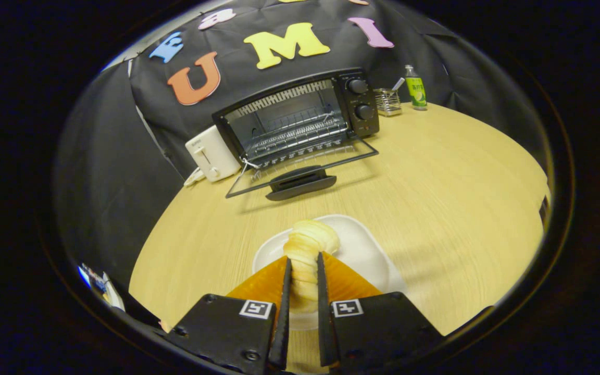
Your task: Open the toaster oven, put the food inside, and close the toaster oven door.
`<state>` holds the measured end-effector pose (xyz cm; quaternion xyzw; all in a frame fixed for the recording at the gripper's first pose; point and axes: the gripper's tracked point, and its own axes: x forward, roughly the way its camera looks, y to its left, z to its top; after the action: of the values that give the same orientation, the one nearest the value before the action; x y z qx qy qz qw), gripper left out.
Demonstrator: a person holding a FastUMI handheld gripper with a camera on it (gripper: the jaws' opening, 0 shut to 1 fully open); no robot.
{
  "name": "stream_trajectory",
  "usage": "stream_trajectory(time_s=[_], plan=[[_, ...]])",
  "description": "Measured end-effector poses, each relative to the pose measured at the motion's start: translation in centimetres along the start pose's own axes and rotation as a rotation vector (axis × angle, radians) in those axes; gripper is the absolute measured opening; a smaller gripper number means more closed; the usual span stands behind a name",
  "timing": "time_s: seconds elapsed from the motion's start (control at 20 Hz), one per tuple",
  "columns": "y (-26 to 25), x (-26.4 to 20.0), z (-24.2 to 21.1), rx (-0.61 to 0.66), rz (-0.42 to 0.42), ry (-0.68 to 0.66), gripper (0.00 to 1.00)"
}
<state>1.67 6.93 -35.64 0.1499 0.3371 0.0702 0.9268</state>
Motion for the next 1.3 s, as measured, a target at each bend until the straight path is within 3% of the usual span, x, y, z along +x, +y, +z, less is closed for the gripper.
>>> stream_trajectory(time_s=[0.3, 0.5, 0.7, 1.0, 1.3], plan=[[1.1, -2.4, 8.1, 0.086, 0.105, -0.122, 0.28], [2.2, -1.5, 14.0, 0.16, 0.175, -0.197, 0.28], [2.8, 2.8, 17.6, 0.209, 0.184, -0.221, 0.28], [3.0, 11.7, 19.3, 0.244, 0.135, -0.193, 0.28], [3.9, 17.4, 20.5, 0.303, 0.105, -0.163, 0.28]])
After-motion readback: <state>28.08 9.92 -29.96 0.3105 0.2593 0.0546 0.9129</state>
